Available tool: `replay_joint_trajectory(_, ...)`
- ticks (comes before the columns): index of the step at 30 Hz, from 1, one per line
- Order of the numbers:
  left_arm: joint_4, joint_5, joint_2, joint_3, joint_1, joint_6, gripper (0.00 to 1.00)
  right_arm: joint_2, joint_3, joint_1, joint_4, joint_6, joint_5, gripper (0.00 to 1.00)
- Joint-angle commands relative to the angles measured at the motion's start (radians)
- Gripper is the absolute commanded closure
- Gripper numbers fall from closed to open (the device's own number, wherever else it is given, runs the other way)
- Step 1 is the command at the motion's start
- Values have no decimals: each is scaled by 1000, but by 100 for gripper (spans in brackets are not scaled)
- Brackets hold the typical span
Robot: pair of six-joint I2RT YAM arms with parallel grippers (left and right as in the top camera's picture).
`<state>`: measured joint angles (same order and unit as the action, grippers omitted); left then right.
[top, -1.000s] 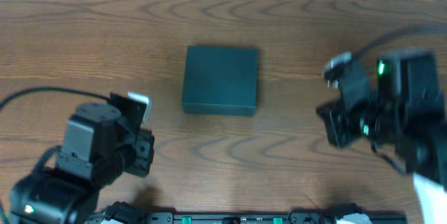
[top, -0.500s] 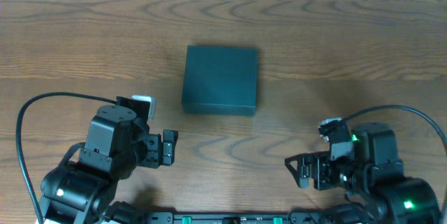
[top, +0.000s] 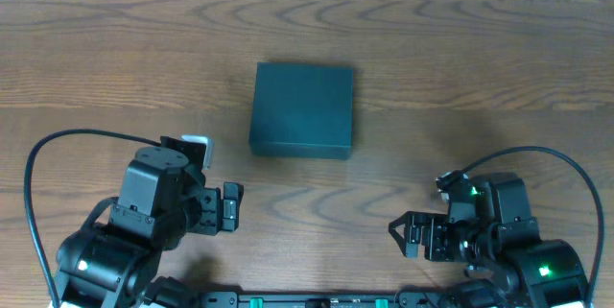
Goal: Pack container
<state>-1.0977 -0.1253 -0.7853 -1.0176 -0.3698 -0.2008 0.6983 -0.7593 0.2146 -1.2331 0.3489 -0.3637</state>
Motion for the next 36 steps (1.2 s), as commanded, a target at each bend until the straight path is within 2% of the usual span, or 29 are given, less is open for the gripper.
replay_joint_trajectory(1, 8, 95, 46, 3, 15, 48, 5, -4, 3, 12, 3, 13, -6, 1)
replay_joint_trajectory(5, 180, 227, 182, 110, 145, 48, 5, -4, 3, 12, 3, 14, -7, 1)
replay_joint_trajectory(11, 387, 192, 446, 407, 399, 48, 5, -4, 3, 12, 3, 14, -6, 1)
replay_joint_trajectory(16, 455, 153, 610, 582, 511, 47, 5, -4, 3, 12, 3, 14, -6, 1)
replay_joint_trajectory(23, 497, 159, 776, 768, 541, 48, 5, -4, 3, 12, 3, 14, -6, 1)
replay_joint_trajectory(30, 619, 160, 781, 884, 539, 47, 5, -4, 3, 12, 3, 13, -6, 1)
replay_joint_trajectory(36, 620, 158, 781, 883, 539, 47, 5, -4, 3, 12, 3, 13, -6, 1)
